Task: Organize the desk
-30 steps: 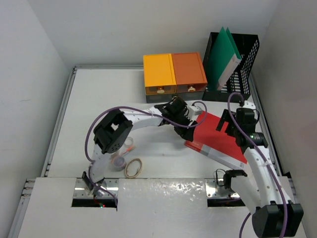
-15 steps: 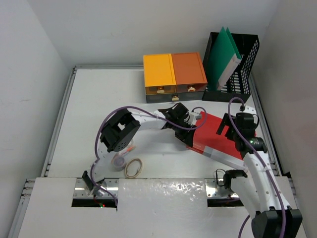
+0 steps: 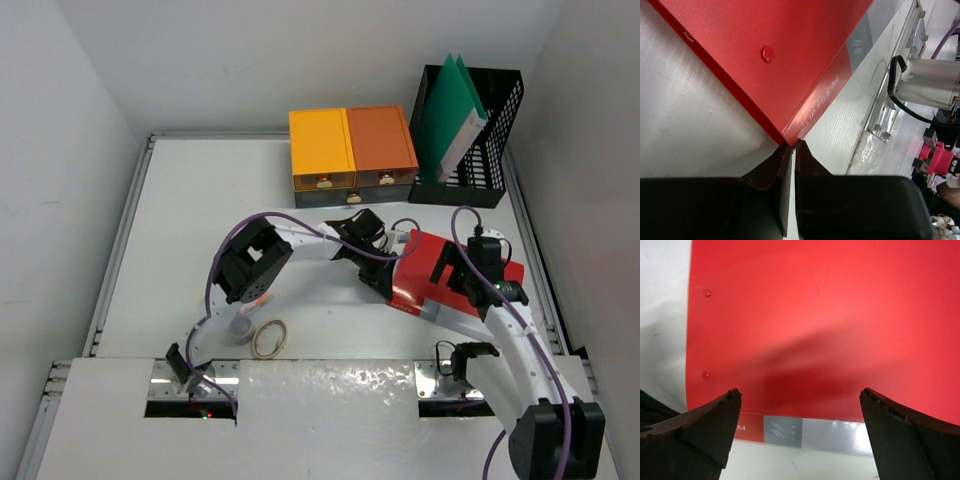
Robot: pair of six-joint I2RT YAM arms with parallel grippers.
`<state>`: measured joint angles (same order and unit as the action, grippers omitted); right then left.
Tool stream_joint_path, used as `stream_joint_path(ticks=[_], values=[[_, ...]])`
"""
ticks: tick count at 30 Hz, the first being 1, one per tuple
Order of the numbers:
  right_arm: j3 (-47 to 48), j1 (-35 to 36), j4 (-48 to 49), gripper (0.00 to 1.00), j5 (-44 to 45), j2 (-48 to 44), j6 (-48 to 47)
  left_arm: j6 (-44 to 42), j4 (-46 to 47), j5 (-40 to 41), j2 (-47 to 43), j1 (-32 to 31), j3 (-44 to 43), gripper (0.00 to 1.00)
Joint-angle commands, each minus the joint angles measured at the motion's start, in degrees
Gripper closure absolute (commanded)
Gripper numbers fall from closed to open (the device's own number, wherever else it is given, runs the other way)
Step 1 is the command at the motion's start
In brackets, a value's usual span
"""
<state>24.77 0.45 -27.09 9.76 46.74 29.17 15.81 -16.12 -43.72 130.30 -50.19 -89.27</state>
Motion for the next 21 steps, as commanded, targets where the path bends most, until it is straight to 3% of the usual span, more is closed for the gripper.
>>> stream_joint_path(ticks=[1,6,13,18,21], values=[[3.3,-0.3,2.4,0.03,-3.0,-1.3,-3.4,-0.3,0.8,0.8,-2.6,0.6,-1.9,1.00],[5.0,-0.1,5.6,0.06,-14.9,-4.8,-14.1,-1.8,0.3,2.3,-4.9,3.8,-4.1,1.00],[2.7,2.6,11.9,0.09,-19.1,-9.5,-28.5,-2.7,-4.0,3.5,-0.5,4.4,-14.5,1.00],[-2.0,9.9,19.0,0.14,-15.0,-7.8,-35.0,-3.9,-5.5,4.9,0.2,5.6,-17.8,1.00],[-4.4,19.2,23.6,0.13,-2.0,-3.3,-43.0,-4.3,-6.5,4.7,0.8,6.1,-19.7,1.00]])
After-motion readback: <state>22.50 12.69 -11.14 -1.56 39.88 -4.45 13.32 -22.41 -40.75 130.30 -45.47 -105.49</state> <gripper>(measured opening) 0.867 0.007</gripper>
